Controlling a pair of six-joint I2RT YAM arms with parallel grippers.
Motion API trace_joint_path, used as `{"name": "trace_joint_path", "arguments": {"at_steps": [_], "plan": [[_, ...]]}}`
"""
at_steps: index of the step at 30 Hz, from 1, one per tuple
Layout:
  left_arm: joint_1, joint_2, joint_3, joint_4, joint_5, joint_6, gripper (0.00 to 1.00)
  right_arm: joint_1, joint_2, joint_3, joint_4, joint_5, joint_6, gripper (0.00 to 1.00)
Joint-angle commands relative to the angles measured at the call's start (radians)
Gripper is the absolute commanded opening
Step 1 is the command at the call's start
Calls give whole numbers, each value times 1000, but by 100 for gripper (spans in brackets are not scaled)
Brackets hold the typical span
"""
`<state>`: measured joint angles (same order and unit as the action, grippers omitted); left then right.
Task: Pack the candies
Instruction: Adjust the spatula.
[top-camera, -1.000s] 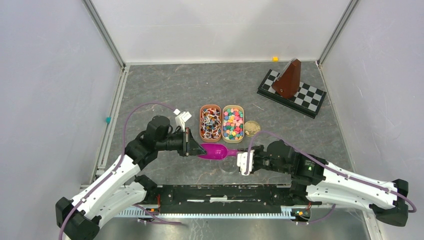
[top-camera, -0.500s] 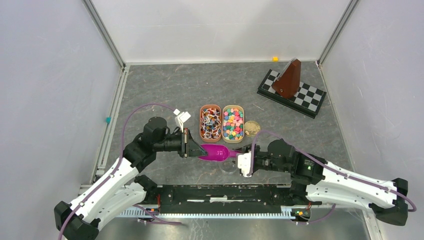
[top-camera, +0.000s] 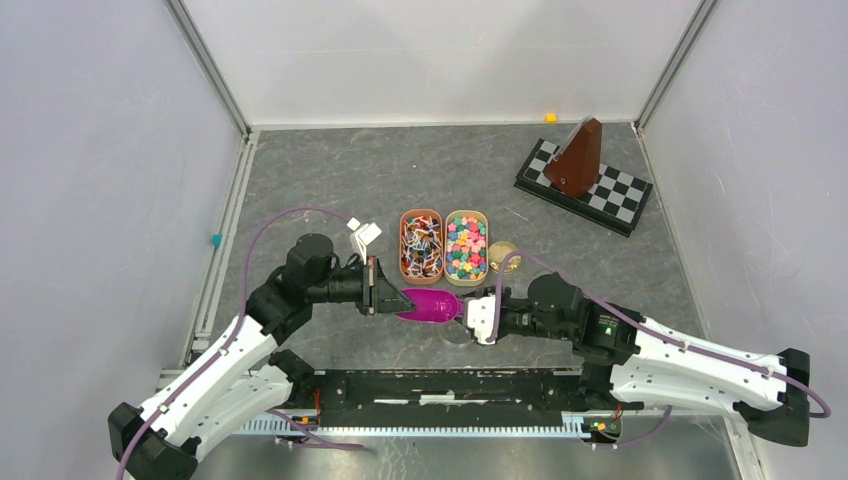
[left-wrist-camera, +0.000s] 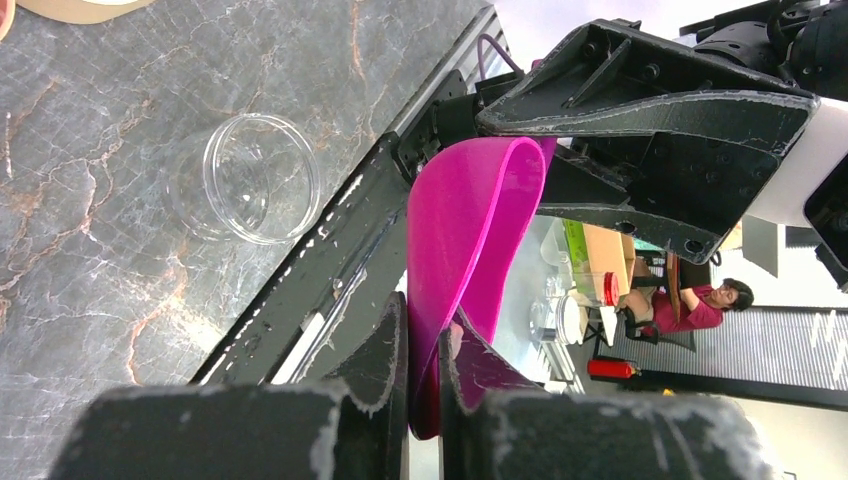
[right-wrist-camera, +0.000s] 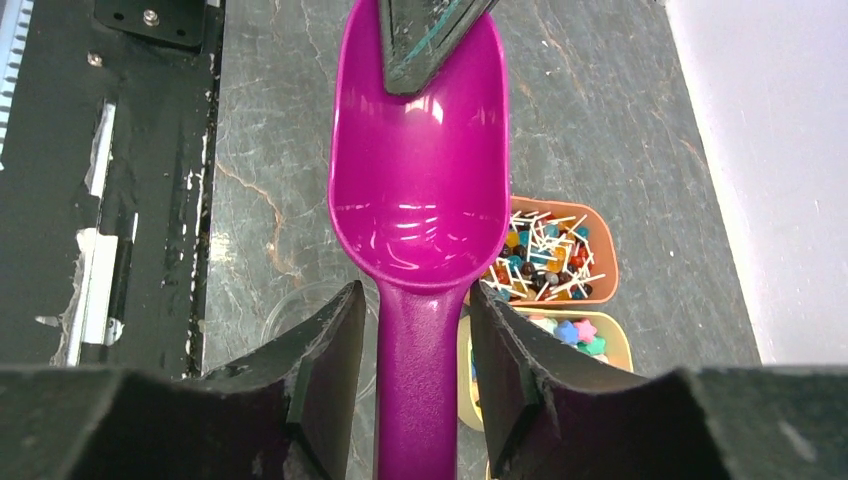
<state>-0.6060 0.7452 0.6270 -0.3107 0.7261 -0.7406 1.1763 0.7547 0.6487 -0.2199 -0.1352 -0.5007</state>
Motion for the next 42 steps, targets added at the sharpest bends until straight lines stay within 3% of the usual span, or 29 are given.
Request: {"name": "trace_joint_path", "arguments": {"at_steps": [1,7,9,13,17,24,26,31,32,42], "plan": [[-2,-19,16,85,85,-50,2,3,-1,7,68,-2,20,46],[-3,-24,13,89,91,-56,2,5,2,1,69,-5,18,35],[-2,-24,13,92,94,-58,2,5,2,0,67,-8,18,26],[-2,-19,5,105,93,-66,2,5,0,-6,74,-24,21,0],[-2,-10,1,98,83,-69,4,4,-12,-16,91,-17,31,0],[-2,-5,17,57,18,-57,40,3,-33,-2,68,47,70,0],[-2,-5,35,10,-19,-32,55,3,-36,4,52,79,82,0],[-2,-14,102,-126,-191,40,78,3,-33,23,-11,220,119,0],[-3,-16,111,-142,-227,45,86,2,-32,26,-23,246,130,0],[-2,65,196,-235,-520,107,93,3,-42,21,-102,537,279,0]]}}
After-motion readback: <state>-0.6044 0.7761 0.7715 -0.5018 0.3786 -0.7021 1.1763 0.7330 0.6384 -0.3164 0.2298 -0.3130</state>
